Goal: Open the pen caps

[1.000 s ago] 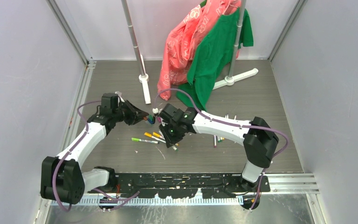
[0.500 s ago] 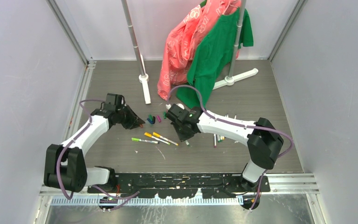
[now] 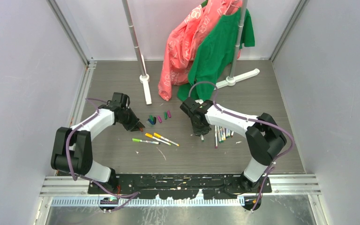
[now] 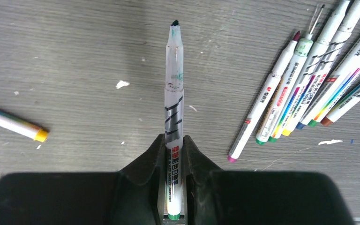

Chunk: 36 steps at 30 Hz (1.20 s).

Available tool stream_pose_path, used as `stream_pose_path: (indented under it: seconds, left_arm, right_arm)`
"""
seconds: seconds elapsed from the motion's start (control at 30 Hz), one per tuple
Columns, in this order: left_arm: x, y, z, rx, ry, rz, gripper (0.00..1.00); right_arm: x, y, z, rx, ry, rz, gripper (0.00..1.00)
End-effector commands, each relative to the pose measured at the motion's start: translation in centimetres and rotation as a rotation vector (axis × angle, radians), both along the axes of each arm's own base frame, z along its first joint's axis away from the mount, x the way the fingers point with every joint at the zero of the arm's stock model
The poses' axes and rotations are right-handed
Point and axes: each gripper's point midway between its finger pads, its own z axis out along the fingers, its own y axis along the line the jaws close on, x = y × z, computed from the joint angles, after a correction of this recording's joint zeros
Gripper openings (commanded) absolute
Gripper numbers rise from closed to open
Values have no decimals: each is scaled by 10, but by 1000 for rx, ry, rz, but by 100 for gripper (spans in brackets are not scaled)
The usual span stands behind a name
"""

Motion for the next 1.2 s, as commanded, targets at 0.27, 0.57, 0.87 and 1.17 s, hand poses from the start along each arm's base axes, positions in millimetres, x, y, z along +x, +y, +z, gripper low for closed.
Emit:
stream_pose_path:
  seconds: [0.27, 0.57, 0.87, 1.17]
  left_arm:
    - [25, -4, -9, 31, -3, -17, 6]
    - [34, -9, -18, 31, 17, -13, 14]
    - [38, -14, -23, 33, 32, -15, 37]
    - [41, -13, -17, 41, 25, -19, 44]
  right_arm:
    - [4, -41, -27, -98, 65, -145, 11]
    - [3, -59, -38, -145, 105, -189, 21]
    - [2, -70, -42, -167, 120, -213, 33]
    - [14, -72, -22, -182, 68, -218, 34]
